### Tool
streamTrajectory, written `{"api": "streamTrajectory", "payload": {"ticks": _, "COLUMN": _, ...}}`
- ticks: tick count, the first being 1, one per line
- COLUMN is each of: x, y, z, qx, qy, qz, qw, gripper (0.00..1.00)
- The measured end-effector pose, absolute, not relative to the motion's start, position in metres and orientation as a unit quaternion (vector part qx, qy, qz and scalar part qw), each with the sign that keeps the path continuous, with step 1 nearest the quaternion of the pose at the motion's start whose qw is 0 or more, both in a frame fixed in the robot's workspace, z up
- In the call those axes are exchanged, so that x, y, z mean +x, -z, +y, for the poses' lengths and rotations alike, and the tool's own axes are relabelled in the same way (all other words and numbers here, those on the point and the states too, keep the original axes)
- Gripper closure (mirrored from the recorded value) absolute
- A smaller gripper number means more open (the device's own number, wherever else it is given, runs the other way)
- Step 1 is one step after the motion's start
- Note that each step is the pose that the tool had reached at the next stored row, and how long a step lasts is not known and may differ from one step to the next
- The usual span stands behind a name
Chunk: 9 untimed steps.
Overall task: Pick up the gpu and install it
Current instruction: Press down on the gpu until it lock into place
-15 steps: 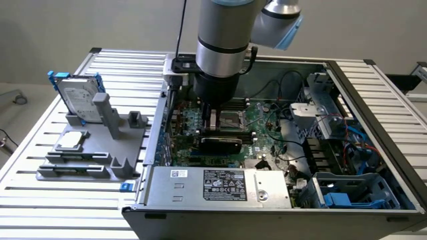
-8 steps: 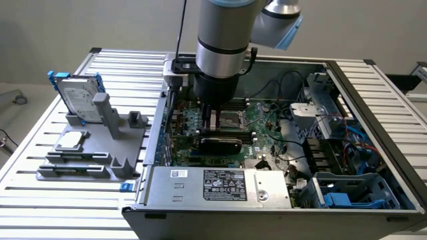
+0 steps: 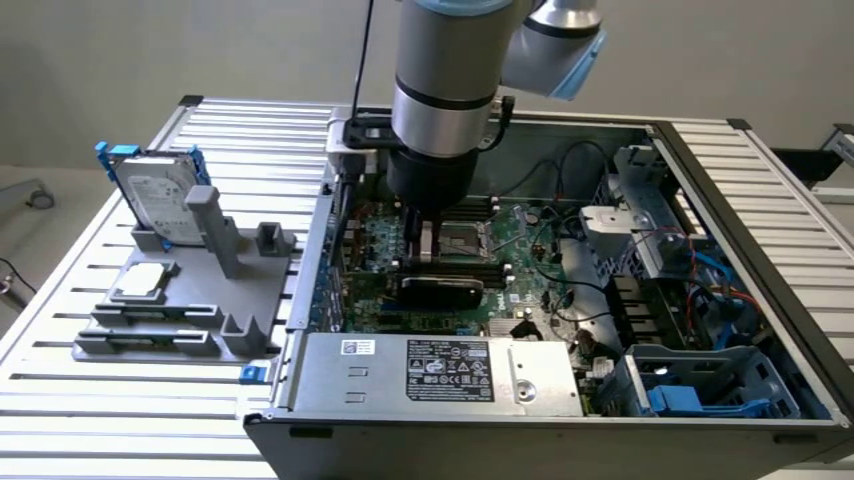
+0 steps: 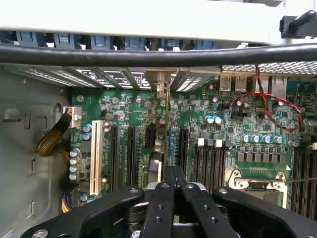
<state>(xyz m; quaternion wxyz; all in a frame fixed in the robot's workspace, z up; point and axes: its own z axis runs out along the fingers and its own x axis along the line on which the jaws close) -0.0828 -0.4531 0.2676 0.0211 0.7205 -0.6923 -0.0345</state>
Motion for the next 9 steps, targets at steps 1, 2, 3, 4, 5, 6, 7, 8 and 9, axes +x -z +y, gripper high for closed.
{"api": "streamTrajectory", "payload": {"ticks": 1, "x": -0.0827, "y": -0.2671, "z": -0.4531, "qx": 0.721, "qy": 0.035, "qz": -0.692, "qw": 0.021, "gripper": 0.89}}
{"api": "streamTrajectory", "payload": {"ticks": 2, "x": -0.0827, "y": -0.266, "z": -0.4529, "qx": 0.721, "qy": 0.035, "qz": -0.692, "qw": 0.02, "gripper": 0.89}}
{"api": "streamTrajectory", "payload": {"ticks": 3, "x": -0.0827, "y": -0.2657, "z": -0.453, "qx": 0.721, "qy": 0.035, "qz": -0.692, "qw": 0.021, "gripper": 0.89}}
{"api": "streamTrajectory", "payload": {"ticks": 4, "x": -0.0827, "y": -0.2656, "z": -0.453, "qx": 0.721, "qy": 0.035, "qz": -0.692, "qw": 0.021, "gripper": 0.89}}
{"api": "streamTrajectory", "payload": {"ticks": 5, "x": -0.0828, "y": -0.2655, "z": -0.4531, "qx": 0.72, "qy": 0.034, "qz": -0.692, "qw": 0.021, "gripper": 0.89}}
{"api": "streamTrajectory", "payload": {"ticks": 6, "x": -0.0828, "y": -0.2655, "z": -0.4531, "qx": 0.72, "qy": 0.034, "qz": -0.692, "qw": 0.021, "gripper": 0.89}}
{"api": "streamTrajectory", "payload": {"ticks": 7, "x": -0.0828, "y": -0.2657, "z": -0.4531, "qx": 0.72, "qy": 0.035, "qz": -0.692, "qw": 0.021, "gripper": 0.89}}
{"api": "streamTrajectory", "payload": {"ticks": 8, "x": -0.0827, "y": -0.2675, "z": -0.453, "qx": 0.72, "qy": 0.035, "qz": -0.692, "qw": 0.021, "gripper": 0.89}}
{"api": "streamTrajectory", "payload": {"ticks": 9, "x": -0.0828, "y": -0.2722, "z": -0.4531, "qx": 0.72, "qy": 0.034, "qz": -0.692, "qw": 0.021, "gripper": 0.89}}
